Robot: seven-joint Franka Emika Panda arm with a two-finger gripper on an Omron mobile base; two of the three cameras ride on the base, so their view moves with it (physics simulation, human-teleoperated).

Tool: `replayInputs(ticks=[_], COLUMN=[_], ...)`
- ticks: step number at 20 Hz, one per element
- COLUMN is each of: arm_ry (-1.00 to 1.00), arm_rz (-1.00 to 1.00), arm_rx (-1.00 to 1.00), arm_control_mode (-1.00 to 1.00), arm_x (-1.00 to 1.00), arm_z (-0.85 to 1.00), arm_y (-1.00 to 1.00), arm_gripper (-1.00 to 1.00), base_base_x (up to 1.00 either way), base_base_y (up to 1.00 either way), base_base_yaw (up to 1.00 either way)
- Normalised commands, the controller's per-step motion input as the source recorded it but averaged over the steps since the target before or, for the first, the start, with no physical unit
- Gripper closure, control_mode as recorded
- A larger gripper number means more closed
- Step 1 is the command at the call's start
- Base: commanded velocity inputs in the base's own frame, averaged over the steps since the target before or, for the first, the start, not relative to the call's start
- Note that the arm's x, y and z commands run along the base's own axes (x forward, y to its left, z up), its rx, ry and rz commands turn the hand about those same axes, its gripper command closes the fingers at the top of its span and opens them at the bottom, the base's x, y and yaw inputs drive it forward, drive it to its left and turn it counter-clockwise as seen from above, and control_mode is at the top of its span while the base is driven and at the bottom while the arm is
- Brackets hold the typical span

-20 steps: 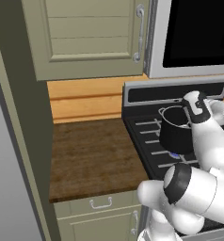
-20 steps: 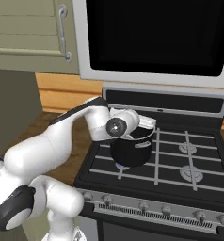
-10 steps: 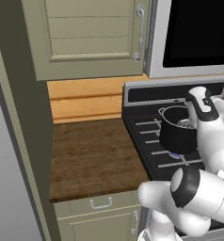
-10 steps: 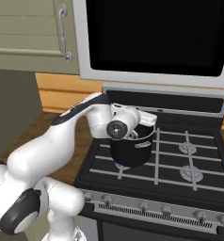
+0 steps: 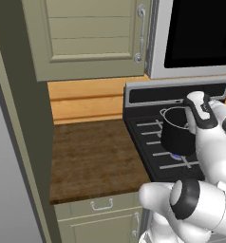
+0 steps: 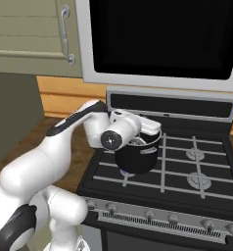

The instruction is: Put the mushroom and squash in the pot. Retrieve the spatula and lightly stir the vegetables in the pot.

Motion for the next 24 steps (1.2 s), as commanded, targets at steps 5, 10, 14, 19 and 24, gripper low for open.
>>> replayInputs(ticks=[5, 10, 14, 19, 24], arm_ry=[0.18, 0.17, 0.04, -0.06, -0.15], arm_rz=[-0.05, -0.01, 0.0, 0.03, 0.06], arm_rx=[0.0, 0.0, 0.01, 0.08, 0.04], arm_control_mode=[-1.0, -1.0, -1.0, -1.0, -1.0], arm_x=[0.12, 0.21, 0.23, 0.29, 0.56], arm_z=[0.02, -0.06, -0.04, 0.02, 0.0], arm_y=[0.02, 0.17, 0.33, 0.29, 0.05], arm_gripper=[1.0, 1.0, 1.0, 1.0, 1.0], base_base_x=[0.0, 0.0, 0.0, 0.0, 0.0], base_base_y=[0.0, 0.0, 0.0, 0.0, 0.0], base_base_yaw=[0.0, 0.0, 0.0, 0.0, 0.0])
